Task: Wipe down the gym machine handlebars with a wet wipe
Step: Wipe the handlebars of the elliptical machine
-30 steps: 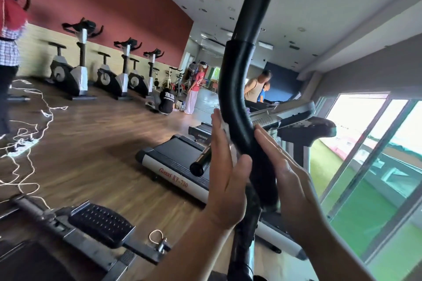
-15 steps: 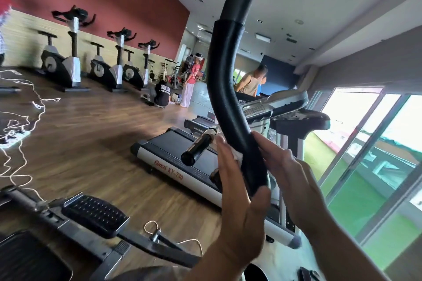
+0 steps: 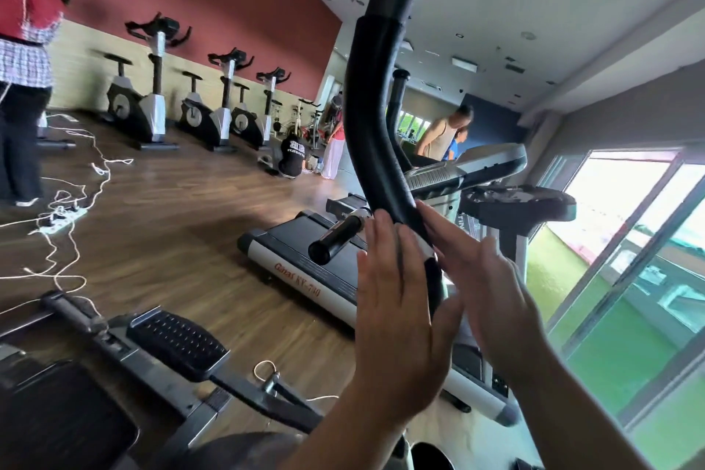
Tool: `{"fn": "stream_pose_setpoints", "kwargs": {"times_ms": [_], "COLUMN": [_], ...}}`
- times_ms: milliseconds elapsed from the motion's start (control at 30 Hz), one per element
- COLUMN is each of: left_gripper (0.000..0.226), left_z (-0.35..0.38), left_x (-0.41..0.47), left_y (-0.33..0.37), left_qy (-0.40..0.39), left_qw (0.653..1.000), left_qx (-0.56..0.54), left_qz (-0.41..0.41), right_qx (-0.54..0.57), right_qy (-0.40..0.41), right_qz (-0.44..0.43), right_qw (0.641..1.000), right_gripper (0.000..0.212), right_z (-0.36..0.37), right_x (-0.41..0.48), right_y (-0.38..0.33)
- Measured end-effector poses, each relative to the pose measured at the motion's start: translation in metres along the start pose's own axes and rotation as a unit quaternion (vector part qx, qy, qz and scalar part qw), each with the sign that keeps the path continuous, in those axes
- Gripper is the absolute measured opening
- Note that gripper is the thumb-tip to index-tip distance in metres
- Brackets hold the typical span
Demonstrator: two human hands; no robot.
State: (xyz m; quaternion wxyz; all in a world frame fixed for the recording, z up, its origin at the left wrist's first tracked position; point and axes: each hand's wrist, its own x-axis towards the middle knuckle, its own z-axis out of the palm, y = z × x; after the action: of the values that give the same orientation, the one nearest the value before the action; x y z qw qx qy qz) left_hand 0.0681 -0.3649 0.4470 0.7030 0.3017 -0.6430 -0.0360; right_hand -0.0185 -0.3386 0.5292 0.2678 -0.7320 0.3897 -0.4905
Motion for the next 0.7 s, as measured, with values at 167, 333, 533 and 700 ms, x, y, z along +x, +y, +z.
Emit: {"fn": "stream_pose_setpoints", "kwargs": {"times_ms": [167, 333, 533, 700], "left_gripper": [0.068, 0.076, 0.084, 0.093], "left_z": [0.0, 0.009, 0.014, 0.02], "left_x": [0.028, -0.008, -0.007, -0.02], "left_y": [0.003, 0.003, 0.012, 0.011], "left_qy": [0.016, 0.023, 0.038, 0.038], "left_qw": [0.999, 0.997, 0.963, 0.943], "left_qx": [0.03, -0.05, -0.223, -0.29], "left_qz": [0.011, -0.052, -0.145, -0.158], "right_qx": [-0.011, -0.025, -0.031, -0.039], "right_qy": [-0.036, -0.029, -0.043, -0.042], "right_qz": [-0.024, -0.016, -0.023, -0.023], "right_qw": [0.999, 0.999, 0.998, 0.998], "right_gripper": [0.09, 0.085, 0.084, 0.079], "right_z": [-0.005, -0.007, -0.008, -0.007], "right_x": [-0.002, -0.005, -0.008, -0.008], "right_y": [-0.001, 0.005, 0.011, 0.009]}}
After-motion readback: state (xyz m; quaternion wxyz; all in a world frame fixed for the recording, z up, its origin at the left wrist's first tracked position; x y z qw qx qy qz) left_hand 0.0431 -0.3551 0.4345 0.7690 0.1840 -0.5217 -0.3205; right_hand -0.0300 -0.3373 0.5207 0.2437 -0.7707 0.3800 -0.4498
